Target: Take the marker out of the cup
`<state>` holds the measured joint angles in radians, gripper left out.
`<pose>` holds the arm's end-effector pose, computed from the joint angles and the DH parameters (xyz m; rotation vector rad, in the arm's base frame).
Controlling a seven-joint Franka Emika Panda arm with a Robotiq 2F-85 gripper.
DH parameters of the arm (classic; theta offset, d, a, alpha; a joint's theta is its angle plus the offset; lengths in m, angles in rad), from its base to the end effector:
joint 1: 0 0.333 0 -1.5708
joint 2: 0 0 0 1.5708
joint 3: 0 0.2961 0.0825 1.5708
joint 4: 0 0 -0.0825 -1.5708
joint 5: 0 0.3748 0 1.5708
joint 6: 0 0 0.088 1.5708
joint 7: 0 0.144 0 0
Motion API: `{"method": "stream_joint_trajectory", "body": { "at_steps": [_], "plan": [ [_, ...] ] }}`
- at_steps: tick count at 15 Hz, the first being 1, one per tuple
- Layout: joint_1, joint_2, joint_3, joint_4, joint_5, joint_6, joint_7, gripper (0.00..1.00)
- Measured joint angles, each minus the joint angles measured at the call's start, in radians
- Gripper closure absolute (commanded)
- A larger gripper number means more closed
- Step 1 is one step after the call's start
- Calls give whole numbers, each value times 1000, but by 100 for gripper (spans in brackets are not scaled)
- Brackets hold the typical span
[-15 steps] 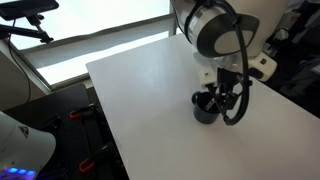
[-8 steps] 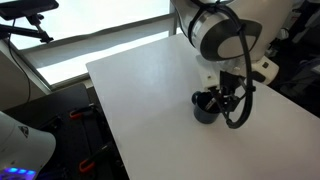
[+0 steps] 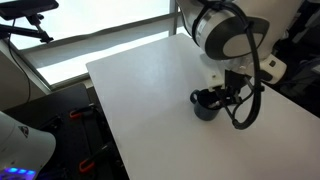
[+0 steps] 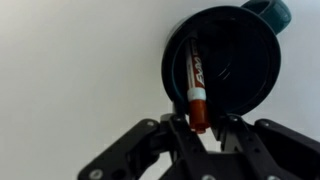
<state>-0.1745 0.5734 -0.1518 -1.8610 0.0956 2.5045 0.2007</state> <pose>0.6026 -0.2003 0.1720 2.9855 -0.8821 0.1200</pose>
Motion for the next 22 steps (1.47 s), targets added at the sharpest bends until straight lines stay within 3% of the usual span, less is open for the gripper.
{"method": "stream_joint_trajectory", "body": {
  "at_steps": [2,14,22],
  "plan": [
    [-1,0,0,1,0,0,0,95],
    [-1,-6,0,4,0,2,0,95],
    [-30,-79,-1,50,41,-6,0,95]
  ]
}}
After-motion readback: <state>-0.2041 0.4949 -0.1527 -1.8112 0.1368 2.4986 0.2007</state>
